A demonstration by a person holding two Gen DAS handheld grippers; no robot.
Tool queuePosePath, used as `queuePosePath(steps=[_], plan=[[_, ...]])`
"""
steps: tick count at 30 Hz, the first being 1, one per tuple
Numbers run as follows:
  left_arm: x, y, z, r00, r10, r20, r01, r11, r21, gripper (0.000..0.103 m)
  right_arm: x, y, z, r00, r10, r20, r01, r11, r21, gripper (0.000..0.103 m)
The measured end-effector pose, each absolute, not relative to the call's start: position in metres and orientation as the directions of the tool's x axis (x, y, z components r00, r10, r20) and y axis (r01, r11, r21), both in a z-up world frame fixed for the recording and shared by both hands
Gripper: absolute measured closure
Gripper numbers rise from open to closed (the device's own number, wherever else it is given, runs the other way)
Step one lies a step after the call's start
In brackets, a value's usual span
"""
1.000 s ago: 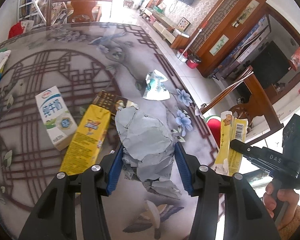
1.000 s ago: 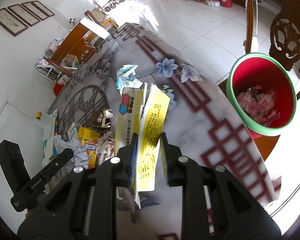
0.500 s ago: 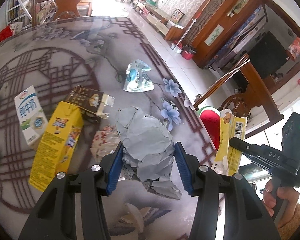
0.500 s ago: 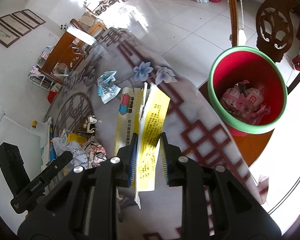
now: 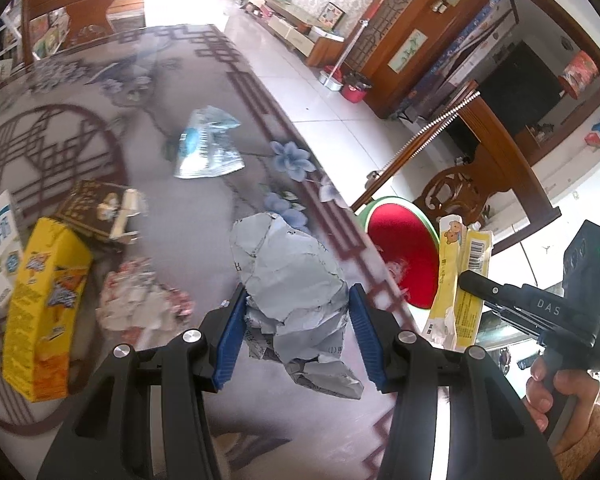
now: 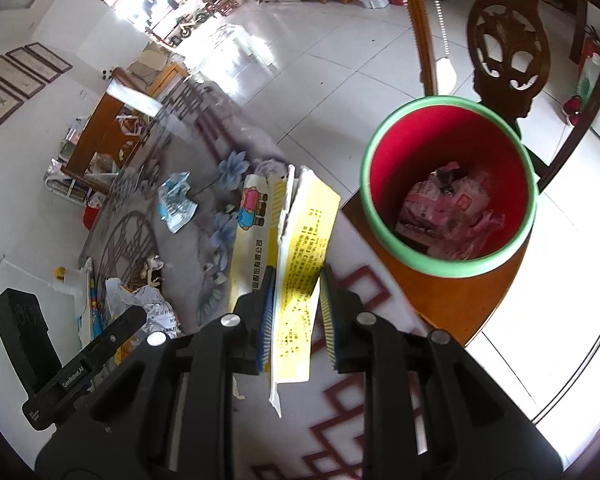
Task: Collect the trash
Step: 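Carry the crumpled paper and yellow wrappers over the red bin, then open both tools to drop the paper and wrappers into the bin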
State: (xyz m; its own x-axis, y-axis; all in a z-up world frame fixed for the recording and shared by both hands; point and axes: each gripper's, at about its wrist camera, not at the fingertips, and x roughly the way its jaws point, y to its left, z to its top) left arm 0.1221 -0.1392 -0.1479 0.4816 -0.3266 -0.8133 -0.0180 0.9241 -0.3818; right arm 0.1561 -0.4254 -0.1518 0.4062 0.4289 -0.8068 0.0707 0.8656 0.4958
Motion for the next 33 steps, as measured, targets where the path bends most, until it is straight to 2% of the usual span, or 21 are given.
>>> queuePosePath(steps=[21,33], plan=[[0.205,-0.257,-0.15,0.447,-0.405,-0.798,0.141,0.913,-0.384,0.055,0.187,-0.542,-0.15,0.474,0.339,-0.813,0.194,0.86,0.472,0.081],[0.237,-0.31,-0.159,0.395,-0.436,-0.809,0.207,0.9,-0.385,0.055,0.203,-0.573,-0.151,0.489,0.334,-0.806,0.211,0.851,0.481,0.081]])
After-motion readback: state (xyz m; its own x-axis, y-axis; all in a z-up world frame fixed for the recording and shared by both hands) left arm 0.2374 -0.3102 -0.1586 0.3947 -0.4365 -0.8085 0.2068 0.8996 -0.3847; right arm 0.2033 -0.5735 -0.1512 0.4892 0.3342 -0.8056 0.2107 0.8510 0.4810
